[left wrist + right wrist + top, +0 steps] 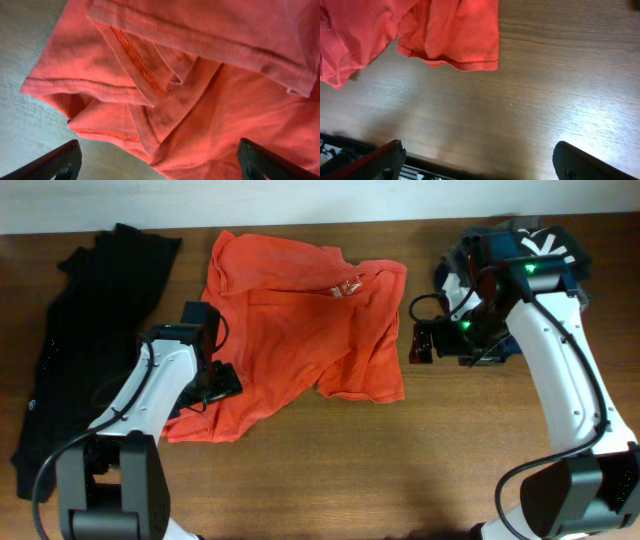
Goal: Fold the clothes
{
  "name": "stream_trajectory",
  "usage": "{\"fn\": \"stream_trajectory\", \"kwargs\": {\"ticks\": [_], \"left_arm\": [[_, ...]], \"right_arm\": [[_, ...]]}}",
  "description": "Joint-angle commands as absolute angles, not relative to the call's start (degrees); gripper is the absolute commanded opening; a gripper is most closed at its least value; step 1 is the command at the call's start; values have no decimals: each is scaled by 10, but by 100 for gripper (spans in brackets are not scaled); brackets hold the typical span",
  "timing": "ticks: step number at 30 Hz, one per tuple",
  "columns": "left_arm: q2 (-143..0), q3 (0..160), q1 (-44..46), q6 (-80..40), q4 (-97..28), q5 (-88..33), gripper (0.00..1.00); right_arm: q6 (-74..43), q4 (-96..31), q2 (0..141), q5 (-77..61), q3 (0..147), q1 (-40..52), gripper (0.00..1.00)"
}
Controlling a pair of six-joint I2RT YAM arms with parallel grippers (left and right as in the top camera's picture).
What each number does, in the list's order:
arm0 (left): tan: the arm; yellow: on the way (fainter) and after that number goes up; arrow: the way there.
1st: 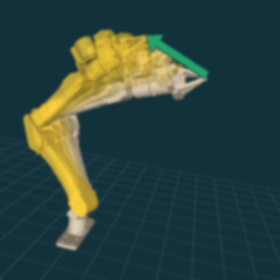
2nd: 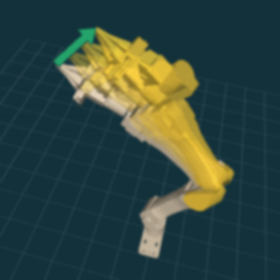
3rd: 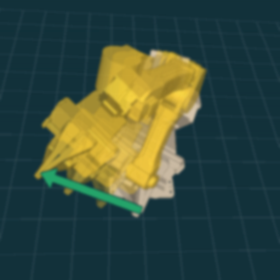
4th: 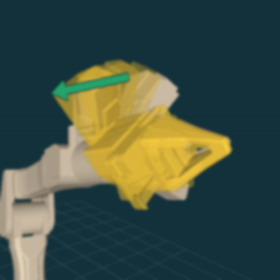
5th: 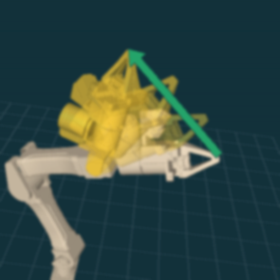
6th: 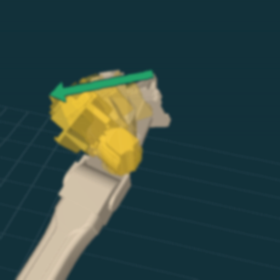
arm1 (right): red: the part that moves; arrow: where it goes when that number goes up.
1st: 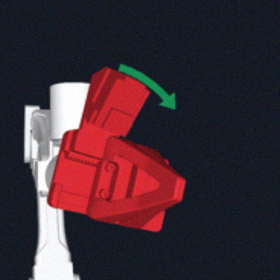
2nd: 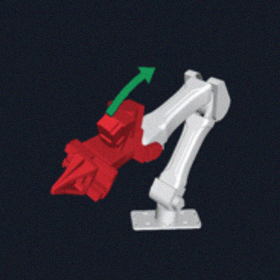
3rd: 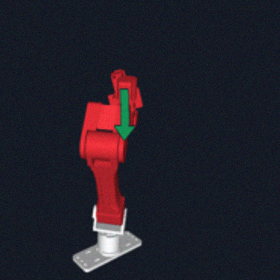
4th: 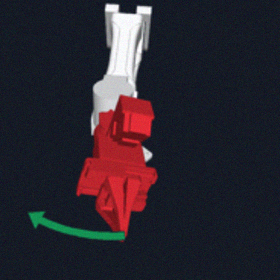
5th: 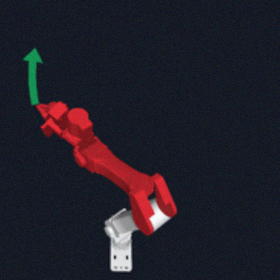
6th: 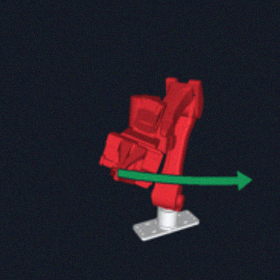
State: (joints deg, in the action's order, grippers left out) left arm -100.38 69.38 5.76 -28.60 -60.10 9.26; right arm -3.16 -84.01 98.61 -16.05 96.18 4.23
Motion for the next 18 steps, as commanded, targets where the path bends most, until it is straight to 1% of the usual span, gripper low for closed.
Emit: {"fn": "stream_trajectory", "kwargs": {"ticks": [1, 5, 9, 15, 17, 18], "left_arm": [[-989, 690, 55, -263, -583, 84, 99], [-990, 690, 59, -230, -538, 84, 99], [-990, 690, 60, -194, -502, 83, 99], [-990, 690, 60, -112, -454, 77, 98], [-991, 690, 60, -105, -438, 77, 98], [-992, 690, 60, -98, -432, 77, 96]], "right_arm": [[-39, -827, 977, -180, 940, 46, 99], [-38, -815, 977, -180, 929, 46, 98], [-37, -805, 977, -174, 929, 46, 95], [-37, -780, 977, -173, 929, 46, 94], [-33, -771, 978, -173, 929, 46, 95], [-32, -765, 978, -173, 929, 45, 95]]}}
